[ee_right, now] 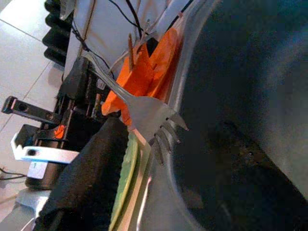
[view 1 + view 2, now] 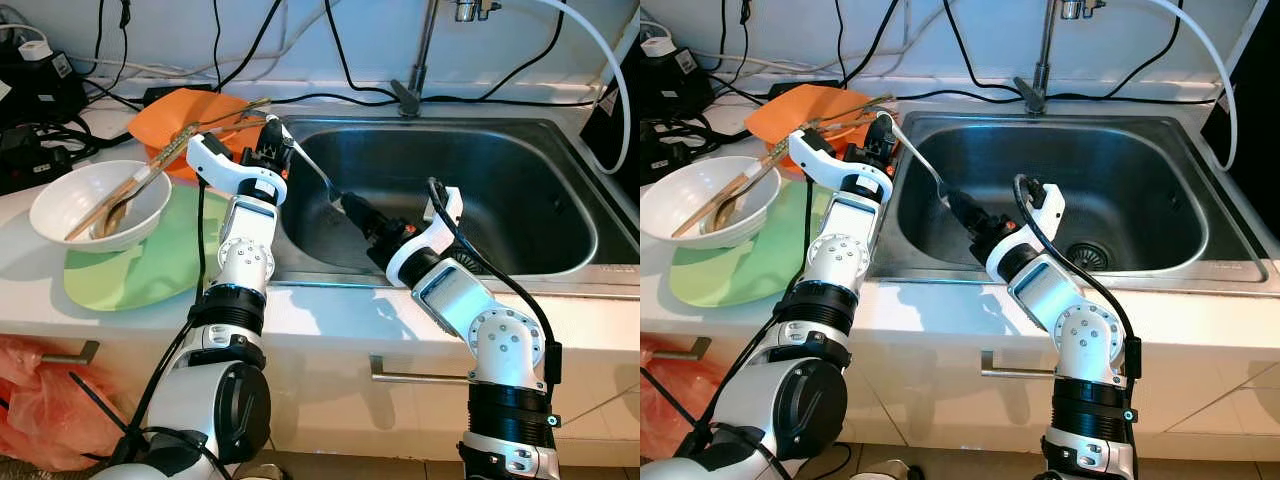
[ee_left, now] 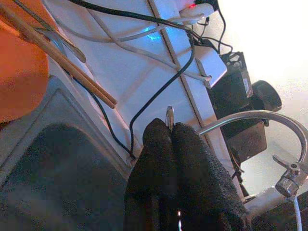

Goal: Kitchen organization

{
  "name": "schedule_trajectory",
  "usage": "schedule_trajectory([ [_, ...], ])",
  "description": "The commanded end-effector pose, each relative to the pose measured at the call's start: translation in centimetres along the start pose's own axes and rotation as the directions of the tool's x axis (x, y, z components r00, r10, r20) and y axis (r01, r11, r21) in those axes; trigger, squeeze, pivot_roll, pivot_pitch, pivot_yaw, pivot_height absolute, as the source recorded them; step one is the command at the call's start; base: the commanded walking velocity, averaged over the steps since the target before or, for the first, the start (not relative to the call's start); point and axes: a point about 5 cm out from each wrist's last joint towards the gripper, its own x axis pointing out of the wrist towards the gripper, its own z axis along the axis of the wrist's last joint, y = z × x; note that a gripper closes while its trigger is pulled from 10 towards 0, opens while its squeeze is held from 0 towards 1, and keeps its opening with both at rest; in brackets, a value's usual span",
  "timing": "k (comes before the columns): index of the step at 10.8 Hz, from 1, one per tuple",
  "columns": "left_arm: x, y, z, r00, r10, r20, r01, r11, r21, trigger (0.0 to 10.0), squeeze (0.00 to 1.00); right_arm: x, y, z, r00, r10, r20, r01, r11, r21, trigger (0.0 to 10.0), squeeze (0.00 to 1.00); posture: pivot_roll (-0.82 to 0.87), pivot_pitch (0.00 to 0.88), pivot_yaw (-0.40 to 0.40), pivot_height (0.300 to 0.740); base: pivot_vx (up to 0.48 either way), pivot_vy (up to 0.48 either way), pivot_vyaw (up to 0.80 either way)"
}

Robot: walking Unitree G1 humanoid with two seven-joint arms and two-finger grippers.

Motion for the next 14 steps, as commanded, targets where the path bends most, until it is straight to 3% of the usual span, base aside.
schedule_trajectory([
  [1,0.0,-2.2,-3.3,0.997,-0.047,-0.057,0.042,0.996,-0.080,0.0,0.00,0.2,0.1,0.2,1.000,-0.005,0.013,0.005,1.000,0.012,0.0,0.00,0.04,0.027,0.057,0.740,0.000,0.000,0.00],
  [13,-0.6,-2.2,-4.7,0.990,-0.064,-0.122,0.050,0.992,-0.118,0.0,0.00,0.5,-0.4,0.2,0.999,-0.029,0.030,0.028,0.999,0.032,0.0,0.00,0.05,0.015,0.063,0.740,0.000,0.000,0.00],
  [14,-0.7,-2.7,-5.1,0.983,-0.096,-0.155,0.082,0.992,-0.096,2.8,0.00,0.5,-0.5,0.2,0.999,-0.033,0.033,0.032,0.999,0.034,0.0,0.00,0.04,0.015,0.063,0.740,0.000,0.000,0.00],
])
